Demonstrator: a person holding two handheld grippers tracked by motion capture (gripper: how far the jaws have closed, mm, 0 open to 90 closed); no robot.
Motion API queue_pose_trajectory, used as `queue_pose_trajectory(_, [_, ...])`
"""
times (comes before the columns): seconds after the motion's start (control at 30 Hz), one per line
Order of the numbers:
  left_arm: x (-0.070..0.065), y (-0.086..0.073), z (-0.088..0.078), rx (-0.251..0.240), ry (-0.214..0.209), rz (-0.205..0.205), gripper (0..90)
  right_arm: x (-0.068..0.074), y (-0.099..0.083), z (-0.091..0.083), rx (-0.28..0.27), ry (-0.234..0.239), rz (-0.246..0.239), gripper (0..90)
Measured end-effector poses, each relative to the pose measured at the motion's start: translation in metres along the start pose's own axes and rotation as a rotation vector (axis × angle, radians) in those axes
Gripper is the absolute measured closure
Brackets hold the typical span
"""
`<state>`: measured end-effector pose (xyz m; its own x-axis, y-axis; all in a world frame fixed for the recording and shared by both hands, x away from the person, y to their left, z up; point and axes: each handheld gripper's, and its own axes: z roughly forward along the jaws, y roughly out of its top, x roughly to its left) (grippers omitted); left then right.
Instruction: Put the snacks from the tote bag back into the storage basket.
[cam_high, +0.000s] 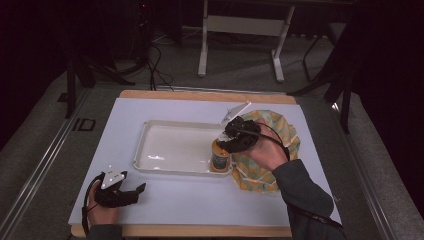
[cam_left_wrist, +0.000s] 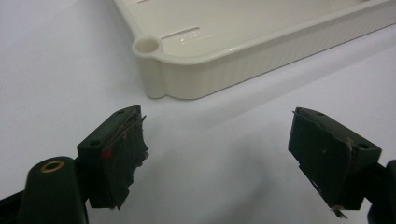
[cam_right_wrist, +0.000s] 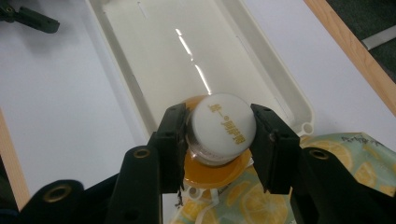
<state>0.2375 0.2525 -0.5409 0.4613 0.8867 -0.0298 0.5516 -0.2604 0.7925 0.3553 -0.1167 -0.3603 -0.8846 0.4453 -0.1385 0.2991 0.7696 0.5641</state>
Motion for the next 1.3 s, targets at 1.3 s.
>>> queue_pose_trajectory(1.3, [0.0, 0.0, 0.001, 0.011, -0.002, 0.003, 18.9, 0.005, -0.006, 0.012, 0.047, -0.003, -0.017, 45.4])
